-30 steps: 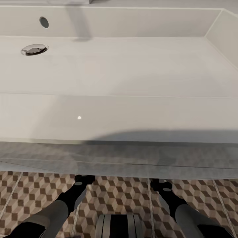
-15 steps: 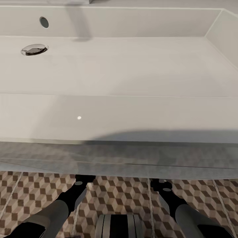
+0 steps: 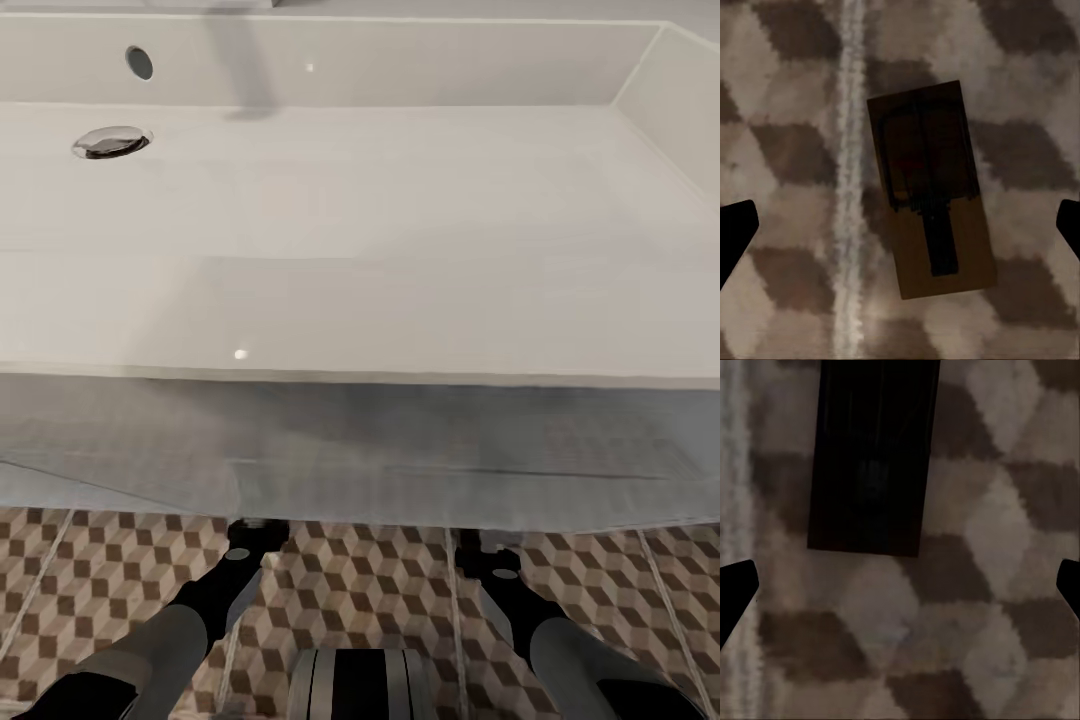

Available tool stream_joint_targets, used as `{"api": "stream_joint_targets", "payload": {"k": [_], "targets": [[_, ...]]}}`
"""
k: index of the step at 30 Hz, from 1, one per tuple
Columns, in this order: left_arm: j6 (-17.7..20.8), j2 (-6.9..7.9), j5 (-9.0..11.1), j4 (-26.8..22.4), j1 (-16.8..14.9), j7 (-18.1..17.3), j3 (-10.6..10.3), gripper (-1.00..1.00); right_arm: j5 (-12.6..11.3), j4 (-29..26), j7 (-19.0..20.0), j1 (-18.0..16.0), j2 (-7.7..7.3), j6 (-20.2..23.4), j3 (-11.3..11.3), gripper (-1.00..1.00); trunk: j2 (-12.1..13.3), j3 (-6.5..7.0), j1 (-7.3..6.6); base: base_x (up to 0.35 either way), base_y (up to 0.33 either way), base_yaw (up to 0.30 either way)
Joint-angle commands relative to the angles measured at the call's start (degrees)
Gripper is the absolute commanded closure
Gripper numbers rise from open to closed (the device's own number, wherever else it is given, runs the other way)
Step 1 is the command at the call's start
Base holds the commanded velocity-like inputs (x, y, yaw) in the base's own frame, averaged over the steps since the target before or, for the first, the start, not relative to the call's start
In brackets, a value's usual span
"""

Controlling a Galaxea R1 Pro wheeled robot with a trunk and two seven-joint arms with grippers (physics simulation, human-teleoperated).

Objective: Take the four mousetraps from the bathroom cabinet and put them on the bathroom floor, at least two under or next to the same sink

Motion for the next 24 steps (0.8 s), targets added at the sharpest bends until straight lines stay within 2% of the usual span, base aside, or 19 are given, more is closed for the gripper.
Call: {"api": "stream_joint_targets", "payload": {"k": [1,24], "targets": [[-0.19,0.02,0.47,0.05,-0.03,0.38,-0.44,-1.00,0.52,0.06,-0.11,-0.03,0.03,-0.17,-0.38,-1.00,-0.01,-0.03,-0.03,-0.238,0.000,0.000],[-0.20,0.09,0.62,0.01,-0.03,0.44,-0.01,-1.00,0.52,0.06,-0.06,-0.03,0.09,-0.20,-0.38,-1.00,-0.01,-0.03,-0.03,-0.325,0.000,0.000]]}}
